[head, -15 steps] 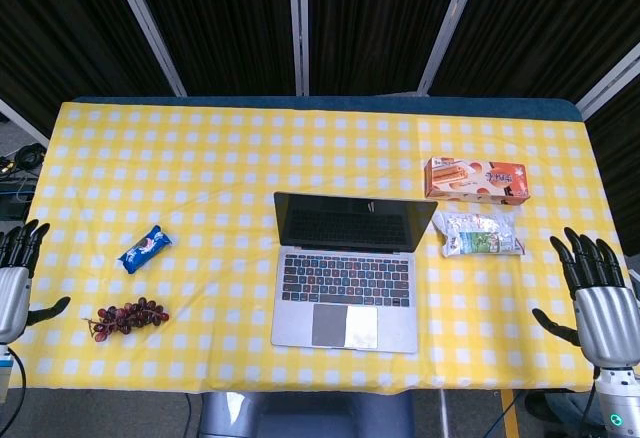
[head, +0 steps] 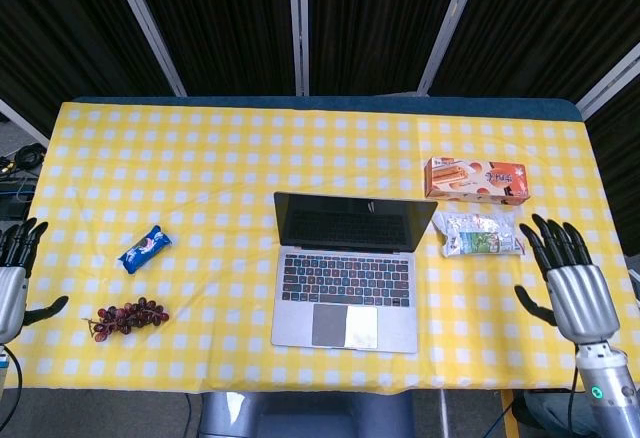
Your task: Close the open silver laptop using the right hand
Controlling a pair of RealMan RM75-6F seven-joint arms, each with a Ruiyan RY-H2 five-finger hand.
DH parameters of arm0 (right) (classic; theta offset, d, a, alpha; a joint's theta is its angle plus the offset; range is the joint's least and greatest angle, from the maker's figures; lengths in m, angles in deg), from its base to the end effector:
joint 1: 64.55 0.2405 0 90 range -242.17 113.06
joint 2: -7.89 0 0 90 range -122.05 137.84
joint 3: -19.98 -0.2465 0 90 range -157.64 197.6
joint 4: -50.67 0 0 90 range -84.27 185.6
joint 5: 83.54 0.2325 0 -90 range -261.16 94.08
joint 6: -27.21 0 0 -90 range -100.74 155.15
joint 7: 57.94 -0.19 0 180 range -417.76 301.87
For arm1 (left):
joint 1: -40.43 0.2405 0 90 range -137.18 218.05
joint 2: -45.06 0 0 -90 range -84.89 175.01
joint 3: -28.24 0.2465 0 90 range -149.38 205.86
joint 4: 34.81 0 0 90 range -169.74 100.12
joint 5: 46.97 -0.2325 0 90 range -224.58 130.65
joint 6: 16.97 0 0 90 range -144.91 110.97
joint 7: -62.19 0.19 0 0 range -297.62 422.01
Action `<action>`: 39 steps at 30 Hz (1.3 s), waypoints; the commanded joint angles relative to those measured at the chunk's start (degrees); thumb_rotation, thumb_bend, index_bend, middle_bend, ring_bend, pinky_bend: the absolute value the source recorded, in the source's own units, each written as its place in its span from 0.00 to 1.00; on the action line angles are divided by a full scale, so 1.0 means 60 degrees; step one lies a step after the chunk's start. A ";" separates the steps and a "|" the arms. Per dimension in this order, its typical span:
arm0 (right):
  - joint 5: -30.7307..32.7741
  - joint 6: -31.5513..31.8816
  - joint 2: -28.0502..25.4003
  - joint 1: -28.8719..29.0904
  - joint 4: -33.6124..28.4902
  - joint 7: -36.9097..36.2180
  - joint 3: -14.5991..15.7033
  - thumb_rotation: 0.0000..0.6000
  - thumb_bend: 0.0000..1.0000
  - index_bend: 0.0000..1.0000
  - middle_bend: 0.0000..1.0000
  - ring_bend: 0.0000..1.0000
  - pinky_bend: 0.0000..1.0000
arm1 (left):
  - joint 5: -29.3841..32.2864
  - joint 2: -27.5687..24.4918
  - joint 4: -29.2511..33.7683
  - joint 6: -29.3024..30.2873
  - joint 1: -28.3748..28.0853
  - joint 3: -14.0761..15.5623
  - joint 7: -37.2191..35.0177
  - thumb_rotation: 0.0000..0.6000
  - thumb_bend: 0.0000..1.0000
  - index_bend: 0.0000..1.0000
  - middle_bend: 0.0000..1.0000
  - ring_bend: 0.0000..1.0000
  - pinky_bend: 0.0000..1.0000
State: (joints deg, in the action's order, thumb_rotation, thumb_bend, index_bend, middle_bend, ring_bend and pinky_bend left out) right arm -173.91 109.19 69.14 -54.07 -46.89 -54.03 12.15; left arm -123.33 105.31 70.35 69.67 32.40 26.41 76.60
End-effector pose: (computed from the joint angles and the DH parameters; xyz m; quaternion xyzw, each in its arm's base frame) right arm -0.2499 -0.2713 0.1417 0.6366 -0.3181 0.4348 0.5518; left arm -0.2858 0.2343 0.1435 -0.5812 -0.3840 -0.3406 0.6315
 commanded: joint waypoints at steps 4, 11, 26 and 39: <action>0.1036 -0.2720 -0.1050 0.2125 -0.0408 -0.1499 -0.1230 1.00 1.00 0.04 0.01 0.00 0.00 | 0.0098 0.0004 -0.0005 -0.0038 0.0023 -0.0131 0.0094 1.00 0.00 0.00 0.00 0.00 0.00; 0.2262 -0.5197 -0.1670 0.3553 -0.1034 -0.2582 -0.1748 1.00 1.00 0.09 0.12 0.03 0.05 | 0.0267 -0.0003 -0.0019 -0.0210 -0.0009 -0.0265 0.0090 1.00 0.00 0.00 0.00 0.00 0.00; 0.5407 -0.7720 -0.0584 0.6259 -0.0356 -0.1106 -0.1729 1.00 1.00 0.14 0.21 0.13 0.16 | 0.0555 -0.0081 -0.0037 -0.0528 -0.0054 -0.0449 0.0017 1.00 0.00 0.00 0.00 0.00 0.00; 0.7749 -0.8245 -0.0466 0.7511 -0.0797 -0.0084 -0.1029 1.00 1.00 0.21 0.30 0.23 0.21 | 0.0720 -0.0112 -0.0025 -0.0832 -0.0092 -0.0499 -0.0096 1.00 0.00 0.00 0.00 0.00 0.00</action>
State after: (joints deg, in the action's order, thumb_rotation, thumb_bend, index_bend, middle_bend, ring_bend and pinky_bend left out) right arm -127.90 60.20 66.66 -9.38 -51.22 -54.58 5.59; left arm -119.01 104.63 70.18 64.70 31.86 23.40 76.01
